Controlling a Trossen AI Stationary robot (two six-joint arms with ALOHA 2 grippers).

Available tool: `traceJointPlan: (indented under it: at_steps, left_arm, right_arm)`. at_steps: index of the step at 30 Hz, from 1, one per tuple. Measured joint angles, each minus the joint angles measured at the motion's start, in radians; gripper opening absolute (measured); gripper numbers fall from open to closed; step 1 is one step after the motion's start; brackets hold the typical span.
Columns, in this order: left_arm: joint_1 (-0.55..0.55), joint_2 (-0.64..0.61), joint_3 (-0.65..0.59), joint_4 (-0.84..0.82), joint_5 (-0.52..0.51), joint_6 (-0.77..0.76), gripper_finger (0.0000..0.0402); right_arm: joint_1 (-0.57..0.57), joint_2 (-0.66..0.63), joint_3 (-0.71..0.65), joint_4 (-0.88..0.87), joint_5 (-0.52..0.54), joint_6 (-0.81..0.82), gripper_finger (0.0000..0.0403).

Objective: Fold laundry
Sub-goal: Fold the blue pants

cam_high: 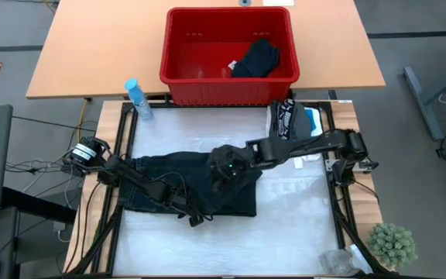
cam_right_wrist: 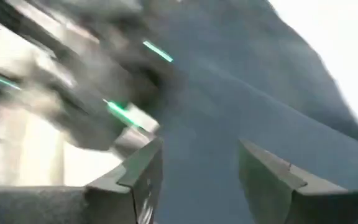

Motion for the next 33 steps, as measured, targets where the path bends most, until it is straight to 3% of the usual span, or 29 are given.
traceJointPlan:
  at_steps: [4,8,12,20,33]
  left_arm:
    - [0.000,0.000,0.000,-0.004,0.005,0.001,0.0000]
    - [0.000,-0.001,0.000,-0.006,0.007,0.003,0.0000]
    - [0.000,-0.001,0.000,-0.006,0.008,0.006,0.0000]
    - [0.000,-0.001,0.000,-0.006,0.008,0.007,0.0000]
    - [0.000,-0.001,0.000,-0.006,0.008,-0.010,0.0000]
  right_arm:
    - [-0.009,-0.021,0.045,-0.496,0.197,-0.077,0.0221]
    - [-0.050,-0.039,-0.030,-0.674,0.186,-0.125,0.0217]
    - [-0.096,-0.125,-0.191,-0.584,0.115,-0.206,0.0217]
    - [-0.215,-0.277,-0.545,-0.190,0.020,-0.252,0.0217]
    - [-0.295,-0.275,-0.713,-0.100,-0.180,-0.361,0.0217]
